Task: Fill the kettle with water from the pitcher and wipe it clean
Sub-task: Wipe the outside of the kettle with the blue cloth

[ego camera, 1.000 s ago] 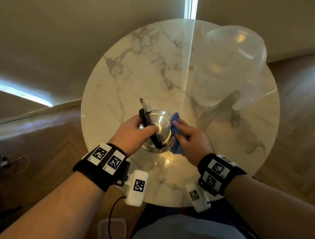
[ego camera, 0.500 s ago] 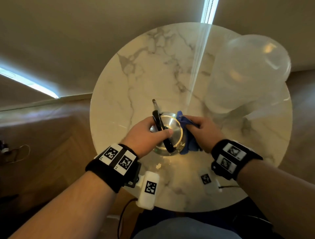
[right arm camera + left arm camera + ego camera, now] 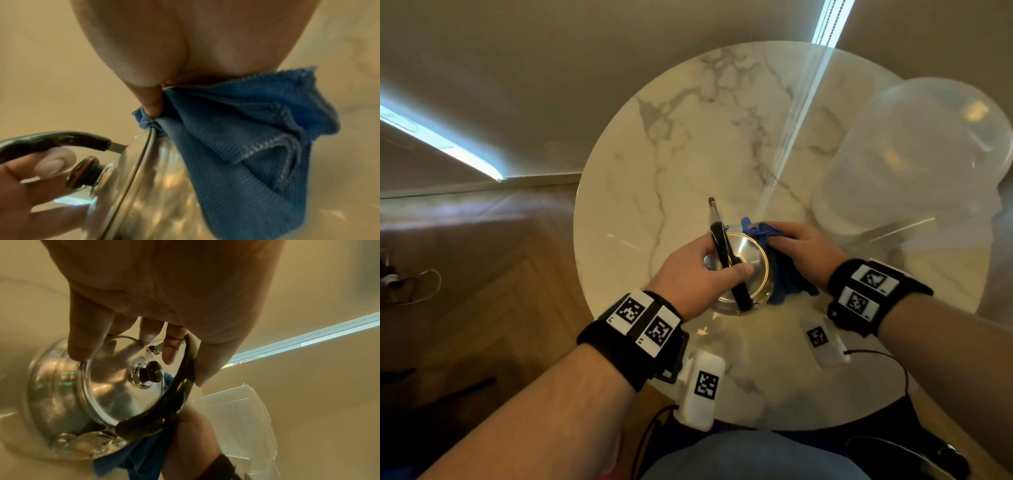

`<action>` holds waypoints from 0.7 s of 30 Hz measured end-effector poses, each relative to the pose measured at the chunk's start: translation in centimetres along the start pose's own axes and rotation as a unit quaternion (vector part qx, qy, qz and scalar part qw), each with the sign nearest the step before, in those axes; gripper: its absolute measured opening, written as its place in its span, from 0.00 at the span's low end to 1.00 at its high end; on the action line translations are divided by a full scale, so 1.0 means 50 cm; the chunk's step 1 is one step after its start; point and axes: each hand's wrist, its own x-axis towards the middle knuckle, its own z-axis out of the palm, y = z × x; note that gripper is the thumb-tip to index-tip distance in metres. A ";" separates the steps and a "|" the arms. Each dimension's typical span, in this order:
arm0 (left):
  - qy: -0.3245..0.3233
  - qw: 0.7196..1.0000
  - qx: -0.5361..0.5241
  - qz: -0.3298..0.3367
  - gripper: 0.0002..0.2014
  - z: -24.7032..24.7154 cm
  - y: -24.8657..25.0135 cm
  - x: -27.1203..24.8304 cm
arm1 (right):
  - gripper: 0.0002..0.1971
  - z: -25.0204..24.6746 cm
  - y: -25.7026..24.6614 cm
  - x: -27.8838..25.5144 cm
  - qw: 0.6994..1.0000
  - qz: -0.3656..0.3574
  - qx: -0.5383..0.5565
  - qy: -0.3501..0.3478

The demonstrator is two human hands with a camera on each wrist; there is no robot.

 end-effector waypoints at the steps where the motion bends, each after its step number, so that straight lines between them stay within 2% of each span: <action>1: 0.000 1.000 0.000 0.000 0.20 0.001 -0.001 0.001 | 0.14 0.003 -0.006 0.004 1.000 0.004 -0.005 -0.005; 5: 0.003 1.000 -0.001 0.001 0.21 0.003 -0.002 0.004 | 0.12 0.033 -0.057 0.058 0.996 0.008 -0.081 -0.032; 7: 0.003 1.000 0.001 0.002 0.22 0.002 -0.001 0.002 | 0.12 0.039 -0.052 0.063 0.997 0.003 -0.070 -0.011; 10: 0.002 1.000 0.002 0.008 0.23 0.000 -0.004 0.001 | 0.13 0.027 0.012 0.025 0.997 0.012 -0.051 0.057; 13: 0.003 1.000 0.003 0.014 0.26 0.002 -0.011 0.001 | 0.17 0.022 0.044 0.008 0.997 0.023 -0.029 0.064; 15: 0.006 1.000 0.002 0.013 0.24 0.003 -0.011 0.001 | 0.15 0.031 0.023 0.035 0.997 0.014 -0.038 0.068; 18: 0.007 1.000 0.011 0.008 0.24 0.002 -0.005 -0.002 | 0.12 0.042 -0.014 0.061 0.998 0.011 -0.056 0.033; 21: 0.009 1.000 0.028 0.000 0.29 -0.002 0.003 -0.006 | 0.11 0.033 0.012 0.024 0.993 0.001 -0.095 0.066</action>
